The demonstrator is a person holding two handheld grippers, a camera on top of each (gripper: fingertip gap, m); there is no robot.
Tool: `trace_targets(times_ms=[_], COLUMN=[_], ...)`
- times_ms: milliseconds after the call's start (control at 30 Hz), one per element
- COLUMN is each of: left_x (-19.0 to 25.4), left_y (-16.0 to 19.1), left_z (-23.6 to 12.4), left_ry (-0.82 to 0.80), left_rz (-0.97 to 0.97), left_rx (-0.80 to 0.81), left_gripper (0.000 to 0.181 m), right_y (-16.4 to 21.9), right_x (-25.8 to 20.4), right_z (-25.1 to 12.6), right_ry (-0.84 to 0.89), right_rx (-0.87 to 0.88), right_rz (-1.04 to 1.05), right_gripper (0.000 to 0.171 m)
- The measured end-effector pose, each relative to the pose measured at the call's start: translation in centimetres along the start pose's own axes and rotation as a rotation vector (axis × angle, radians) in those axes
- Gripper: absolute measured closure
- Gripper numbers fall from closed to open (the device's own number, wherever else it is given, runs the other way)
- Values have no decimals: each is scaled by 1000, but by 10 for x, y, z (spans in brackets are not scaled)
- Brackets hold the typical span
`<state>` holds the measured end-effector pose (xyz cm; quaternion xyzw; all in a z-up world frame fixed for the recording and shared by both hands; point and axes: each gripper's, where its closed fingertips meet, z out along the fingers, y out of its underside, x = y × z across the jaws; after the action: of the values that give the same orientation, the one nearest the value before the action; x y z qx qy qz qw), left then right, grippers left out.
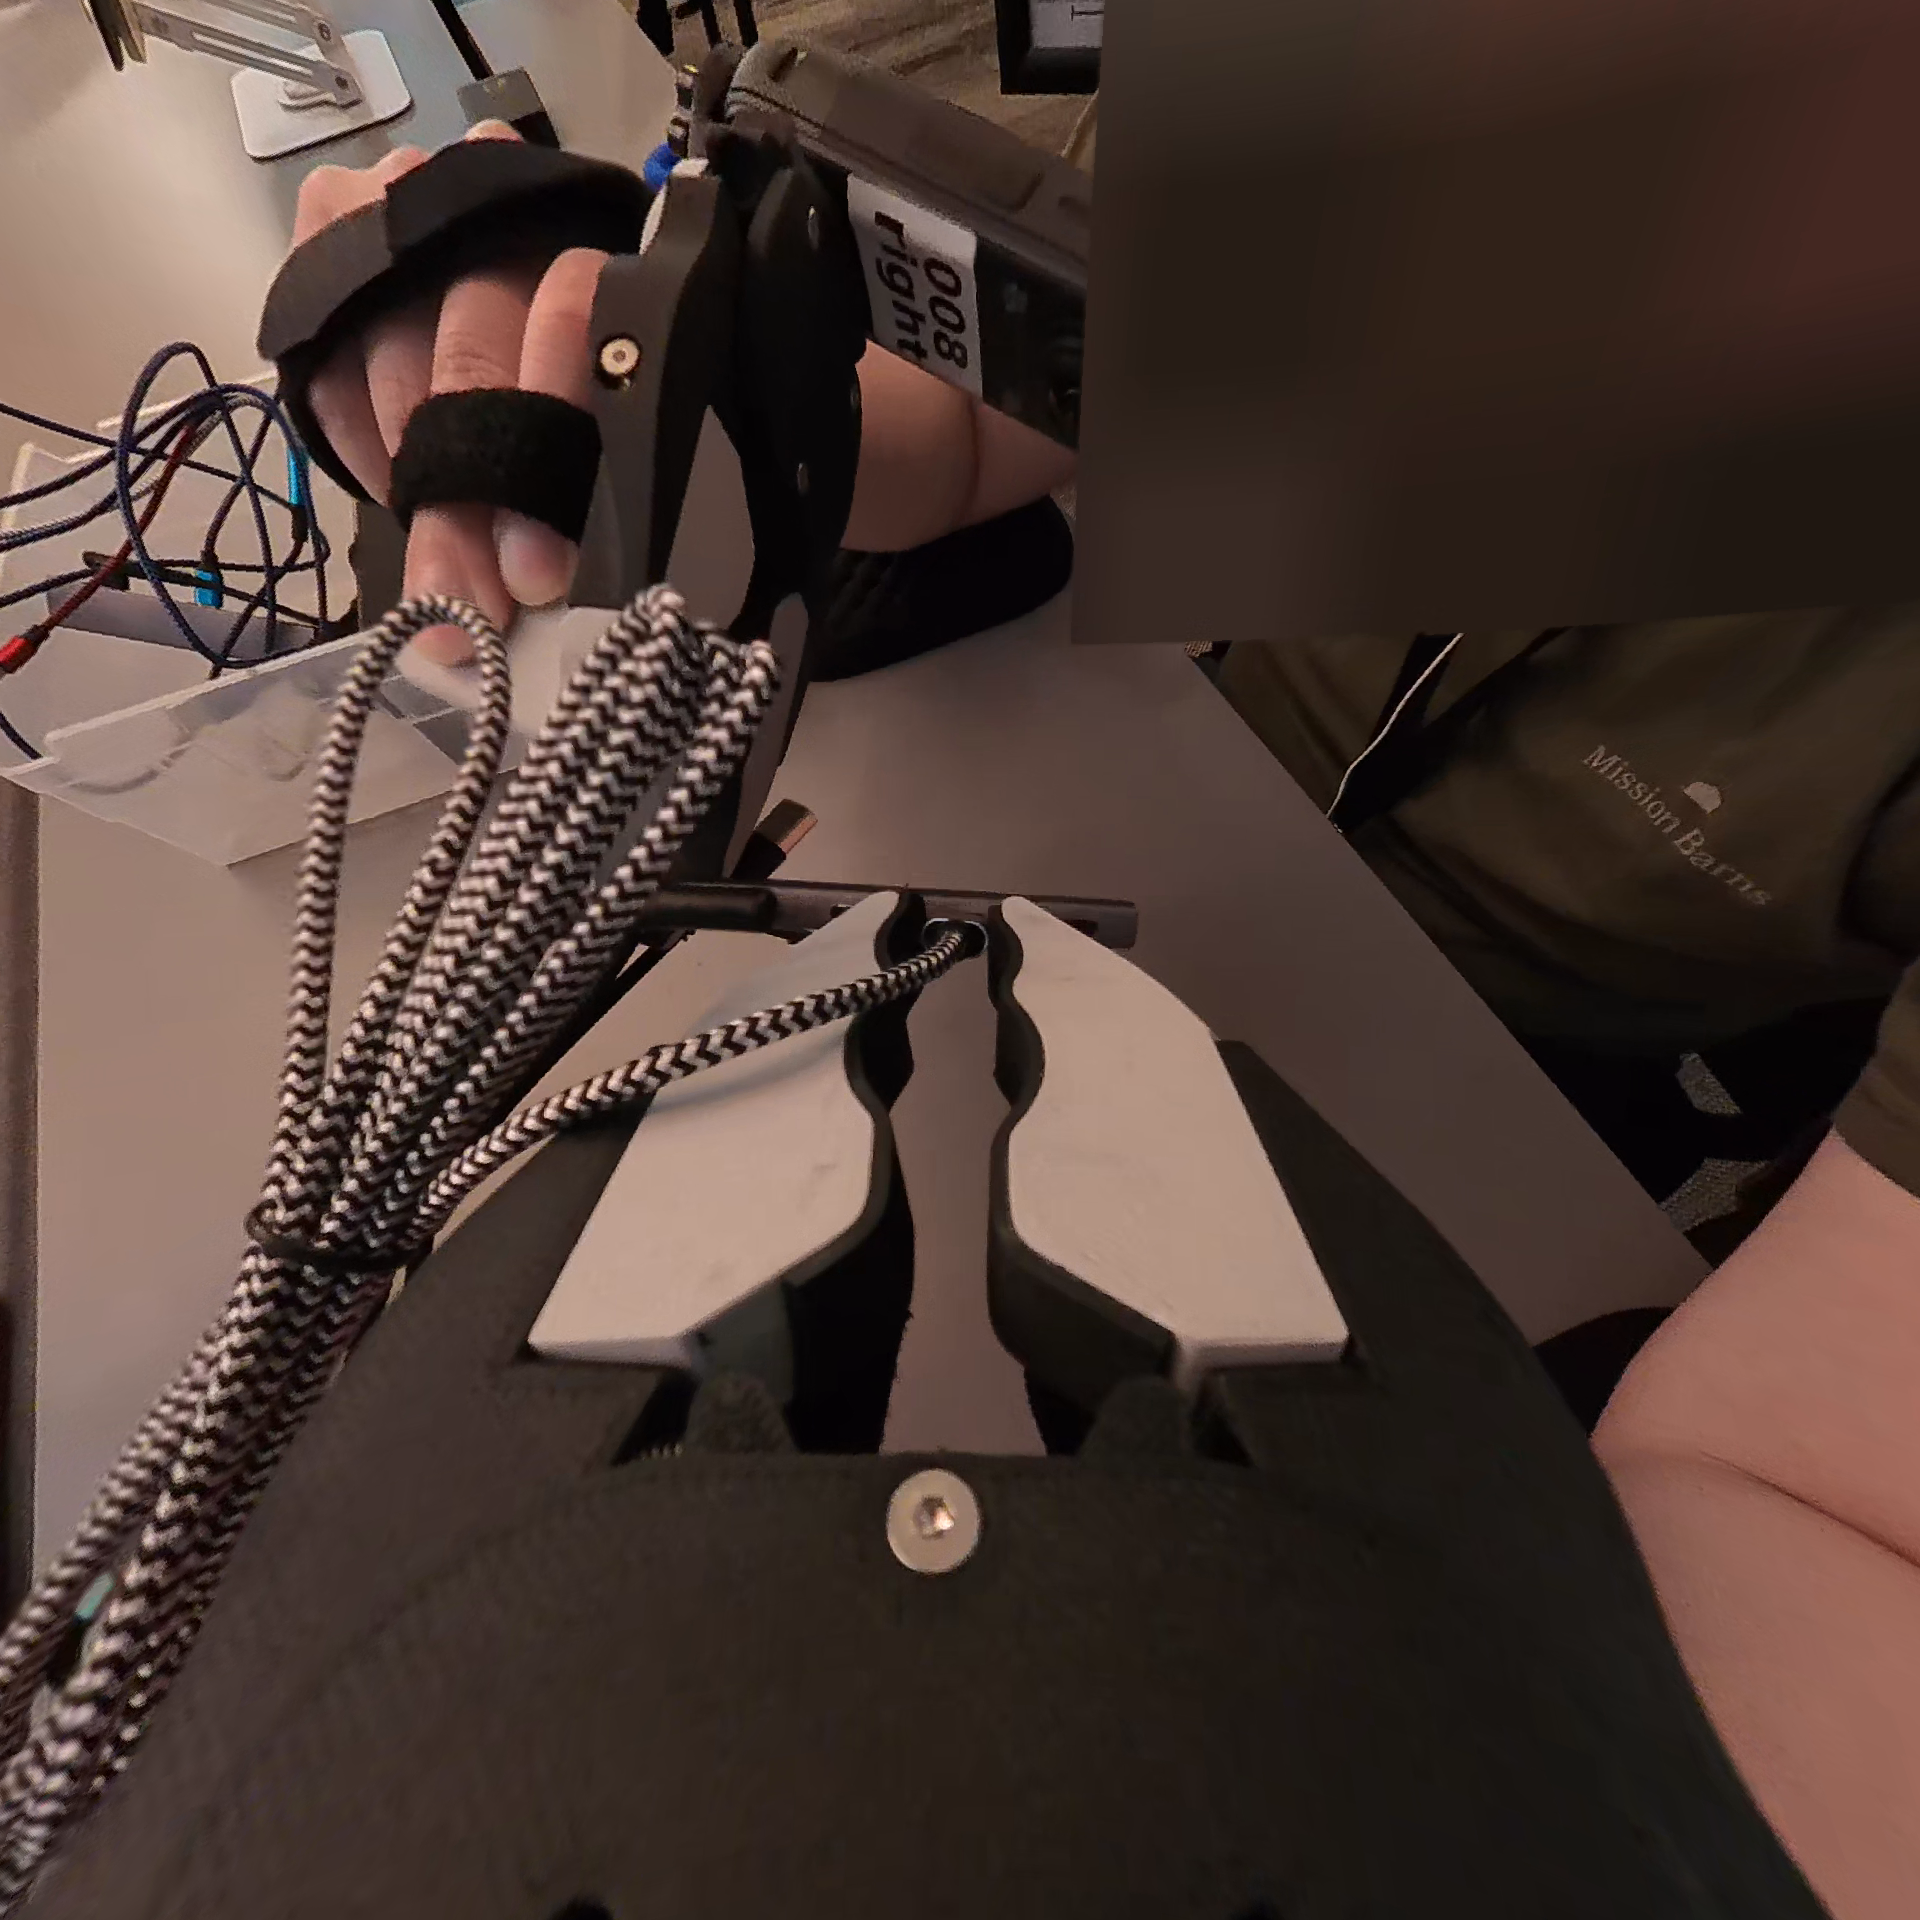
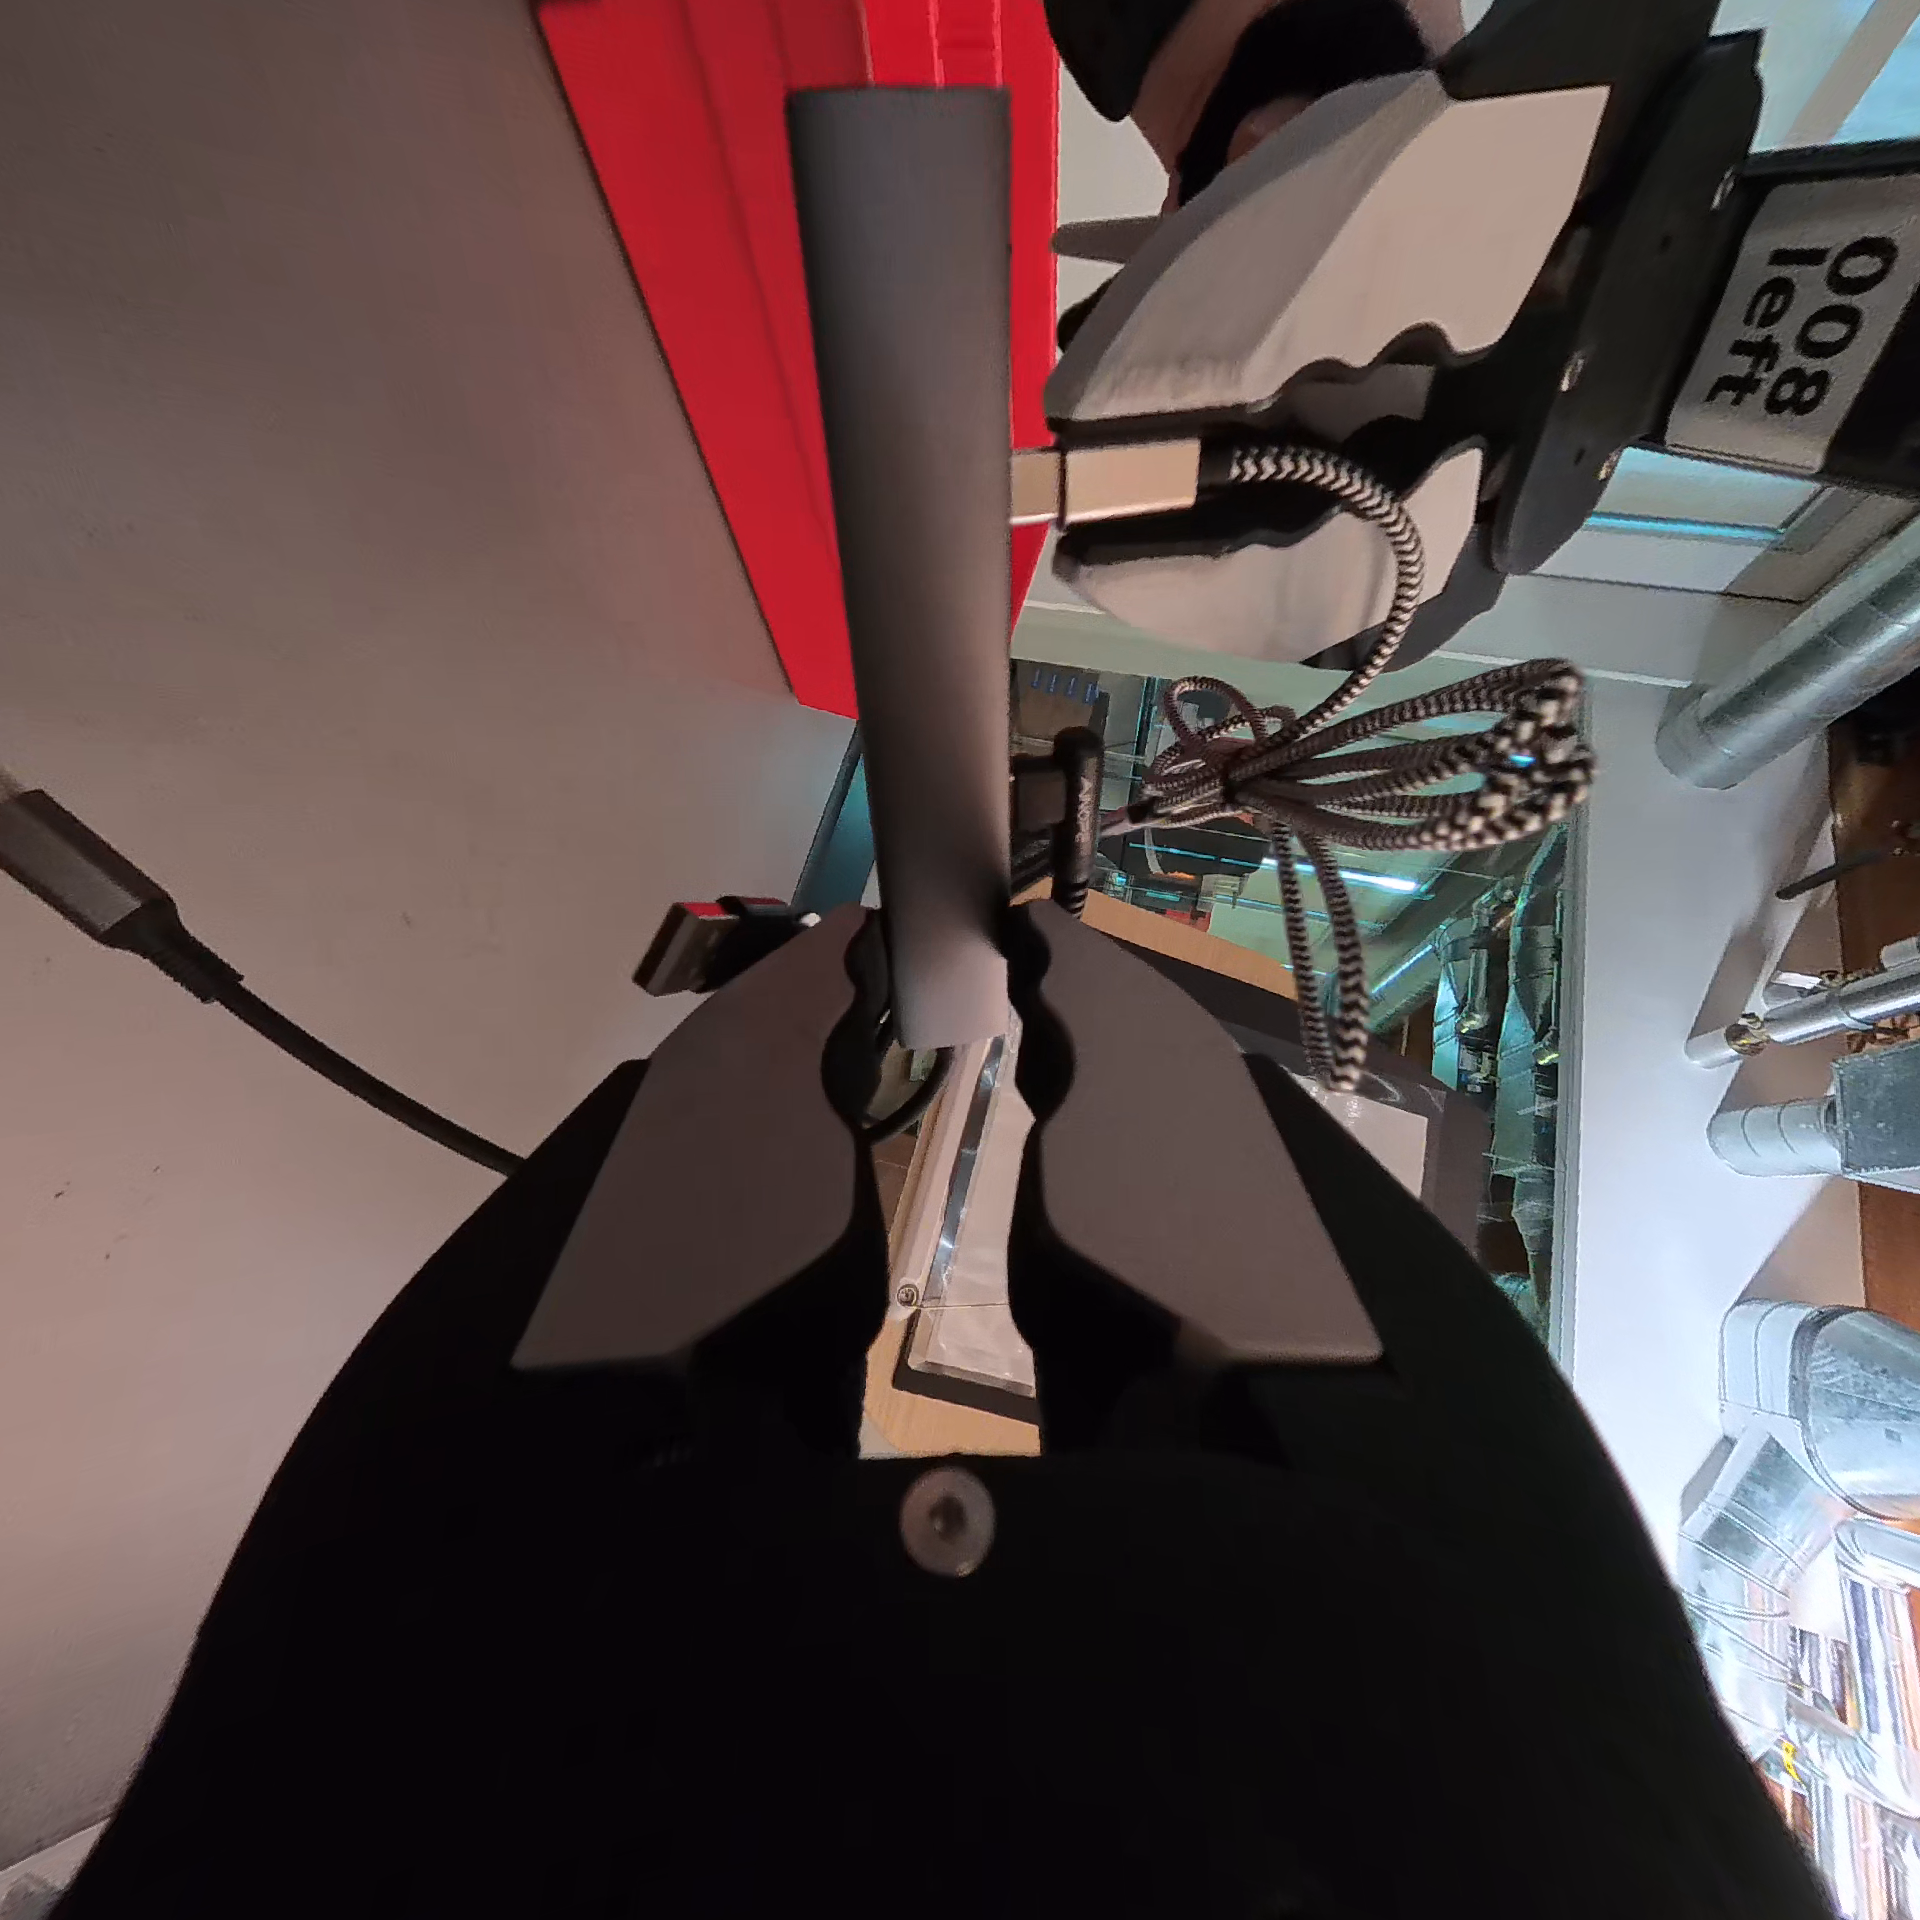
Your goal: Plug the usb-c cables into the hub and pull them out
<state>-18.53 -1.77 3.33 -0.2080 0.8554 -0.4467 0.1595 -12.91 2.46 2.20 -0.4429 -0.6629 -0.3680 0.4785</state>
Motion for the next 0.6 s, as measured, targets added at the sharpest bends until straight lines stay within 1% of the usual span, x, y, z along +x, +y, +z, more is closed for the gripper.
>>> trace_targets(times_ms=[200, 500, 600], left_x=[-2, 1, -2], left_y=[-3, -6, -5], left_z=[-1, -2, -2], left_ry=[5, 23, 7], left_rz=[-1, 7, 8], left_rx=[35, 60, 52], left_gripper=[171, 171, 171], right_y=[2, 3, 3], right_x=[3, 2, 3], right_z=[-1, 0, -1], right_ry=[11, 5, 10], right_rx=[-3, -3, 3], right_rz=[18, 42, 47], right_gripper=[148, 148, 148])
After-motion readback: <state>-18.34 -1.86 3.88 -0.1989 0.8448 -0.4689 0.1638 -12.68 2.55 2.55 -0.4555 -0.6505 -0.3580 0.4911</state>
